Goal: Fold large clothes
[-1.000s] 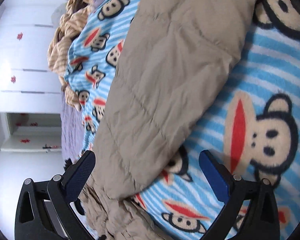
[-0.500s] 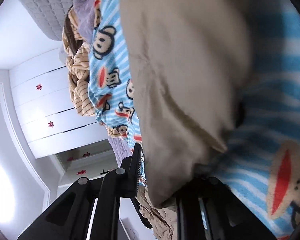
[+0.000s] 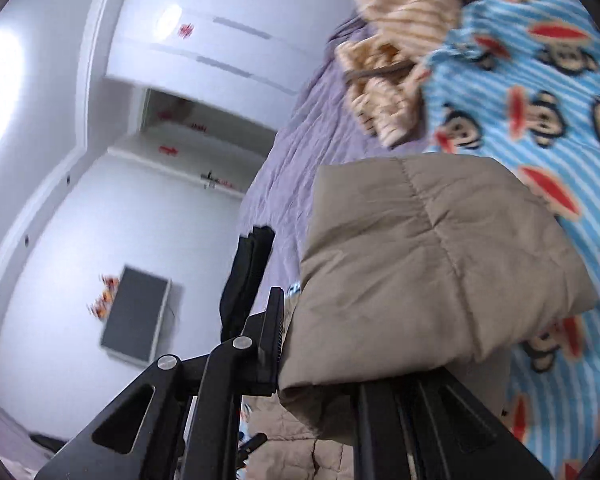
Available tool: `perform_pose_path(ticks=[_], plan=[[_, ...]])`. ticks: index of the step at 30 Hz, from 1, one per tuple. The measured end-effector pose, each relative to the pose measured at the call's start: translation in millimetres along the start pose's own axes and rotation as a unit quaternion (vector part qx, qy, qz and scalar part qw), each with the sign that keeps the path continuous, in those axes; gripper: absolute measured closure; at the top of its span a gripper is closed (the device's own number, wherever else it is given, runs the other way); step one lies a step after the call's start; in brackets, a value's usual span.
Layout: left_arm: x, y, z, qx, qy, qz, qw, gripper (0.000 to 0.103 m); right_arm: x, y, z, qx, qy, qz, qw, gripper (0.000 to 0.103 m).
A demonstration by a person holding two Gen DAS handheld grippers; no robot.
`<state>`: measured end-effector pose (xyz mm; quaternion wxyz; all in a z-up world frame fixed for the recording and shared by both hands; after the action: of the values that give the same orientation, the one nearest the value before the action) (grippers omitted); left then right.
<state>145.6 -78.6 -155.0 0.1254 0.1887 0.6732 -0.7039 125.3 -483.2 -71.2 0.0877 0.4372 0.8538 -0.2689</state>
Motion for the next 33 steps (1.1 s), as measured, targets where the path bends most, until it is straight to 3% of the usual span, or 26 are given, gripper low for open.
perform_pose_path(ticks=[4, 9, 14, 19, 20, 22, 23, 24, 27, 29, 31, 33], plan=[[-3.1, 3.4, -31.6, -0.010, -0.028, 0.006, 0.9995, 0.001, 51.4, 95.8, -54.7, 0.026, -0.110, -0.100, 0.989, 0.089], [-3.0, 18.1, -58.3, -0.012, -0.035, 0.005, 0.9993, 0.001, 133.1, 174.9, -40.3, 0.092, -0.155, -0.202, 0.963, 0.089], [-1.3, 33.9, -59.0, -0.010, -0.027, 0.003, 0.9996, 0.001, 178.6, 192.1, 17.4, 0.148, -0.116, -0.237, 0.953, 0.089], [-5.1, 49.1, -43.4, 0.017, -0.029, -0.009, 0.9994, 0.001, 183.6, 185.1, 33.3, 0.173, -0.093, -0.236, 0.952, 0.089], [-6.4, 49.5, -39.9, 0.022, -0.028, -0.009, 0.9993, 0.001, 183.9, 182.6, 30.0, 0.181, -0.096, -0.237, 0.950, 0.086], [-11.1, 49.5, -34.5, 0.032, -0.022, -0.004, 0.9992, 0.001, 181.8, 176.9, 21.2, 0.184, -0.096, -0.236, 0.949, 0.056], [-13.2, 49.4, -32.9, 0.037, -0.019, -0.002, 0.9991, 0.001, 178.5, 170.7, 11.8, 0.173, -0.091, -0.231, 0.953, 0.029], [-15.8, 49.6, -32.1, 0.041, -0.017, 0.000, 0.9990, 0.001, 175.9, 163.2, 5.9, 0.161, -0.086, -0.224, 0.957, 0.023], [-22.0, 51.5, -34.4, 0.050, -0.014, 0.002, 0.9986, 0.001, 165.7, 133.5, -2.6, 0.139, -0.068, -0.204, 0.967, 0.023], [-24.4, 52.5, -38.6, 0.056, -0.017, 0.003, 0.9983, 0.001, 152.5, 116.2, 8.6, 0.154, -0.038, -0.174, 0.972, 0.023], [-26.8, 53.3, -43.8, 0.069, -0.024, 0.000, 0.9973, 0.001, 132.7, 103.5, 30.5, 0.159, 0.022, -0.133, 0.978, 0.031], [-28.7, 53.2, -49.9, 0.089, -0.032, -0.001, 0.9955, 0.001, 116.1, 96.9, 51.0, 0.154, 0.088, -0.103, 0.979, 0.078]])
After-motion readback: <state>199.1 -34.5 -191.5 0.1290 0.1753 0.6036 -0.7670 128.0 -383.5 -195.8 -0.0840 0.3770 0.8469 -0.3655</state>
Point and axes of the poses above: each gripper's, at about its wrist camera, not at the fingertips, and y roughly the way its jaws point, z to its right, x to its underside, the point moved 6 cm from there along y, roughly the way its jaws point, and after that the axes turned 1 degree about z, right-handed, at the moved point
